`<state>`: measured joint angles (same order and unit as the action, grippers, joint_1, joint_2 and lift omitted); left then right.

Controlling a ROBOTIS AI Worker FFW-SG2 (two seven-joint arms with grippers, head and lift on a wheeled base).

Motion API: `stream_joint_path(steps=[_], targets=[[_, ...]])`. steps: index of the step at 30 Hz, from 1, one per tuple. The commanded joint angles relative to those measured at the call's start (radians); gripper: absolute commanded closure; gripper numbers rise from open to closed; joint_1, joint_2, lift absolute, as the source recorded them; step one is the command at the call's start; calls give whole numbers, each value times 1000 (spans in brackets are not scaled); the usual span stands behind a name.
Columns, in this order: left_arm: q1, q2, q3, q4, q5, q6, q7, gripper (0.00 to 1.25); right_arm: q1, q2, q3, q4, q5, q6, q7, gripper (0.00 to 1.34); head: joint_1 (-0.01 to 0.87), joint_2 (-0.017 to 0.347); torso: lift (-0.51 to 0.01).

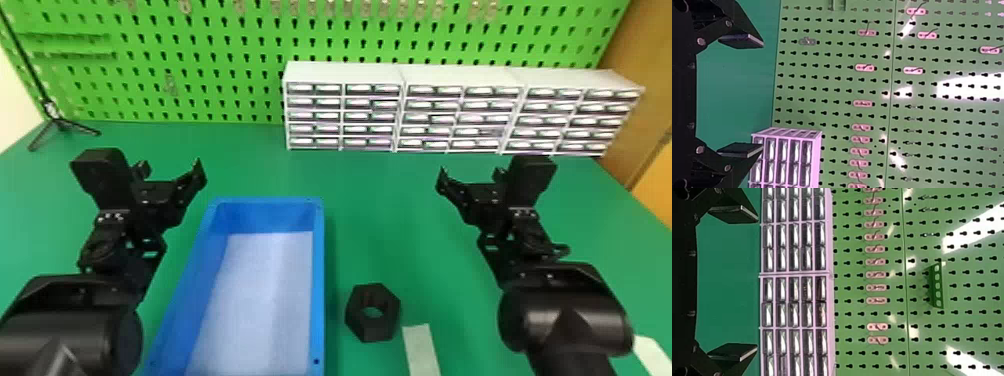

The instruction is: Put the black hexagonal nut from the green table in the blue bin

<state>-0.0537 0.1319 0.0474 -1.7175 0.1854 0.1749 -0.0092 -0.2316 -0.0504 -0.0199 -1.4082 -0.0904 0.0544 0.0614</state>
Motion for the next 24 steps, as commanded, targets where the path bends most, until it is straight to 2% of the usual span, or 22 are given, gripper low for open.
stream_joint_path(steps=[1,24], targets=[[2,0,2,-2,-1,0,0,335,0,1,0,0,0,-1,0,147,686,28,-96],[3,0,3,-2,2,-6,0,335,2,1,-3,-2,-5,1,0,147,686,28,-96]])
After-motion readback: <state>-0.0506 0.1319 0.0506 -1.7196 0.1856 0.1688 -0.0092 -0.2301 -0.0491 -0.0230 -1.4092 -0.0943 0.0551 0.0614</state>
